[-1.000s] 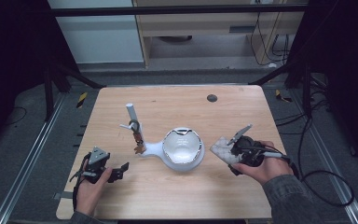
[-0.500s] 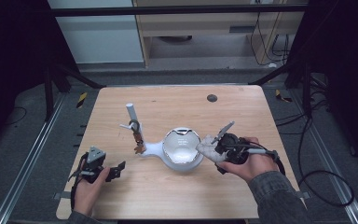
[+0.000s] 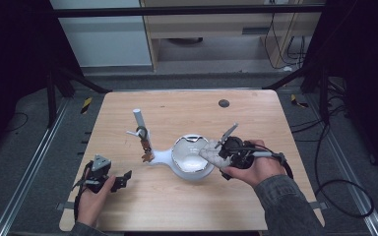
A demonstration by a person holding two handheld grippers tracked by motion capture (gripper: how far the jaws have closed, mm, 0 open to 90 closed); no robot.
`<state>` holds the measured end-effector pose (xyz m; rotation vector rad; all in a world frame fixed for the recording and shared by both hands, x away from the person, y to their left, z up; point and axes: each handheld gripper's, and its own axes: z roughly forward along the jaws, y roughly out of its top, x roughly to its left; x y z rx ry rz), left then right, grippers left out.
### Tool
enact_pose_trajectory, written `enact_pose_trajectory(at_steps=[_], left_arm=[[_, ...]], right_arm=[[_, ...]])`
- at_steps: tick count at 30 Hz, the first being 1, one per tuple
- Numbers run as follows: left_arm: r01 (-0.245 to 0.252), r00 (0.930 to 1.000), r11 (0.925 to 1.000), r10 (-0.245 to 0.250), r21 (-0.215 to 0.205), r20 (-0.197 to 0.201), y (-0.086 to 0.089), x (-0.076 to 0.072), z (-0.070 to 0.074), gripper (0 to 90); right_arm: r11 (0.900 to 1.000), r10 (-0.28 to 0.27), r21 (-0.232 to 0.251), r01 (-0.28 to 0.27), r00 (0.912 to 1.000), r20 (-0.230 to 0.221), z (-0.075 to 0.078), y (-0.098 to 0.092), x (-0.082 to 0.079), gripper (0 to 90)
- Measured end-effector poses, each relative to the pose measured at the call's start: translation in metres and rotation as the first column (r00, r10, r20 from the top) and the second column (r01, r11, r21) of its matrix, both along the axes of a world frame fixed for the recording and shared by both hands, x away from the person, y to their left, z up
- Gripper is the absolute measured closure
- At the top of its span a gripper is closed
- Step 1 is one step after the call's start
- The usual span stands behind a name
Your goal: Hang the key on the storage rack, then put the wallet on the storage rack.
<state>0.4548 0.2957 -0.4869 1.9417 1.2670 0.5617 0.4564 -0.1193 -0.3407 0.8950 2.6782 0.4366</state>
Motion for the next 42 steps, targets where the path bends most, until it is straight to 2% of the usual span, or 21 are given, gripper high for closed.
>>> enact_pose_trajectory(at_steps=[9, 18, 21, 24, 31, 37, 42], left_arm=[[-0.01, 0.9999, 0.9999, 0.01, 0.007, -0.009, 0.002, 0.001, -0.002, 8.5], [-0.029, 0.9993, 0.9994, 0.03, 0.016, -0.025, 0.004, 0.002, -0.006, 8.5], [-0.034, 0.9991, 0.9993, 0.035, 0.016, -0.024, 0.004, 0.002, -0.007, 8.5], [-0.042, 0.9991, 0.9991, 0.042, 0.008, -0.004, 0.005, 0.002, -0.006, 8.6], [-0.046, 0.9984, 0.9984, 0.047, 0.032, -0.031, 0.007, 0.005, -0.012, 8.6], [-0.048, 0.9985, 0.9984, 0.049, 0.029, -0.026, 0.008, 0.007, -0.012, 8.6], [-0.045, 0.9982, 0.9983, 0.046, 0.038, -0.038, 0.008, 0.007, -0.013, 8.6]], right_arm=[[1.0, 0.001, 0.019, 0.0, 1.0, -0.01, 0.003, 0.003, -0.001, 31.3], [1.0, 0.021, -0.016, -0.021, 0.9996, -0.018, 0.008, 0.013, -0.002, 31.3], [0.999, 0.029, -0.022, -0.03, 0.9993, -0.021, 0.007, 0.017, -0.004, 31.2], [0.999, 0.034, -0.04, -0.035, 0.999, -0.027, 0.004, 0.025, -0.007, 31.2], [0.997, 0.061, -0.043, -0.063, 0.997, -0.047, -0.002, 0.037, -0.01, 31.3], [0.996, 0.071, -0.05, -0.074, 0.9956, -0.061, -0.007, 0.047, -0.008, 31.3], [0.995, 0.077, -0.054, -0.081, 0.9945, -0.071, -0.008, 0.053, -0.005, 31.3]])
